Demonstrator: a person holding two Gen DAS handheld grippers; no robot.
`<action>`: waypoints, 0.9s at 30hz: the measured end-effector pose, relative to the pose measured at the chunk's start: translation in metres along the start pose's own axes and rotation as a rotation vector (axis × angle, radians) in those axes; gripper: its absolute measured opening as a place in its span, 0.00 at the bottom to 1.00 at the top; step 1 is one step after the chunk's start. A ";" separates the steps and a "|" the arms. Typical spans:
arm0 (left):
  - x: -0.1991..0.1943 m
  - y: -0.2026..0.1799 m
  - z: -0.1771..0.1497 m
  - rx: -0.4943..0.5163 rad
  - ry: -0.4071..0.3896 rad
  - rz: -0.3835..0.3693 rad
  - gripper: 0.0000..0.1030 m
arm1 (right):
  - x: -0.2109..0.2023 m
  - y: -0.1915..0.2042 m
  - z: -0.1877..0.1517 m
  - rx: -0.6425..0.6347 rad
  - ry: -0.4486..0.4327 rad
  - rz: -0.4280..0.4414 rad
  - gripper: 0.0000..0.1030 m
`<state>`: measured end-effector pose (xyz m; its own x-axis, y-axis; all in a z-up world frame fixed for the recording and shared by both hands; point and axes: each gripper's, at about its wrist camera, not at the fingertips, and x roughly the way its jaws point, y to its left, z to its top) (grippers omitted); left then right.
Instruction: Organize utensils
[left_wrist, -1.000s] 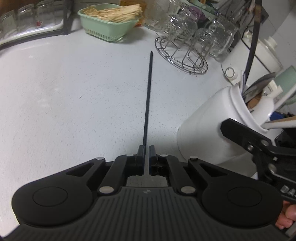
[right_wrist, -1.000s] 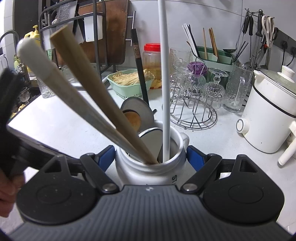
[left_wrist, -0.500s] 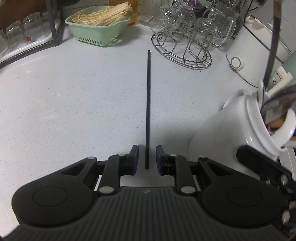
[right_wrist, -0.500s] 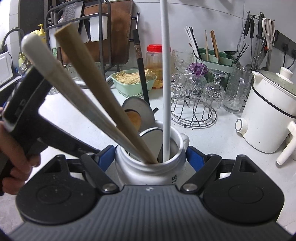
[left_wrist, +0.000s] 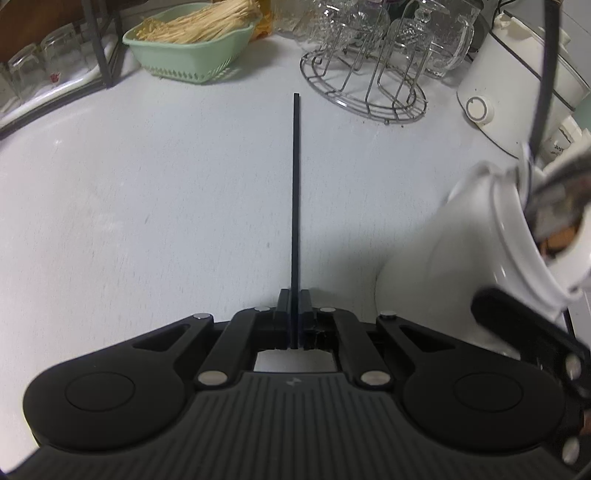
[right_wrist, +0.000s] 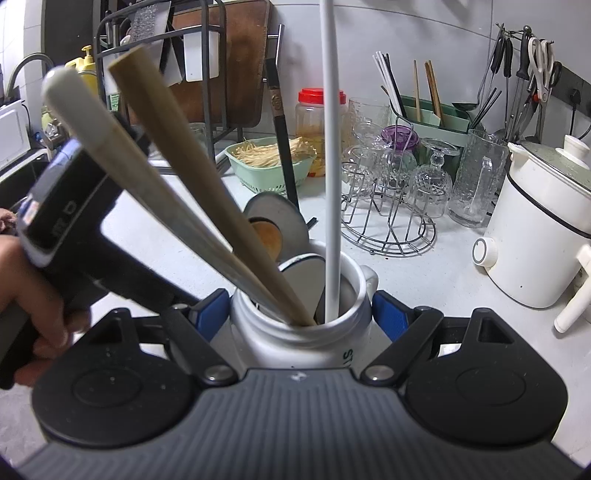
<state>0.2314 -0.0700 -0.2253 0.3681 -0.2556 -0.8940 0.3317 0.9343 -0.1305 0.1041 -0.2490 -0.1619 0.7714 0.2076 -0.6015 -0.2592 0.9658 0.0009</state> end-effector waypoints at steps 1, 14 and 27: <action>-0.002 0.000 -0.004 -0.005 0.005 -0.003 0.03 | 0.000 0.000 0.000 0.000 0.000 0.000 0.84; -0.048 -0.004 -0.063 -0.094 -0.015 -0.049 0.00 | 0.005 -0.002 0.004 -0.013 0.003 0.025 0.84; -0.027 -0.007 -0.033 -0.077 -0.126 -0.004 0.25 | 0.003 -0.006 0.004 -0.031 0.013 0.055 0.84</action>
<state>0.1904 -0.0612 -0.2144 0.4742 -0.2842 -0.8333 0.2680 0.9482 -0.1708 0.1106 -0.2532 -0.1607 0.7480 0.2576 -0.6116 -0.3189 0.9477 0.0091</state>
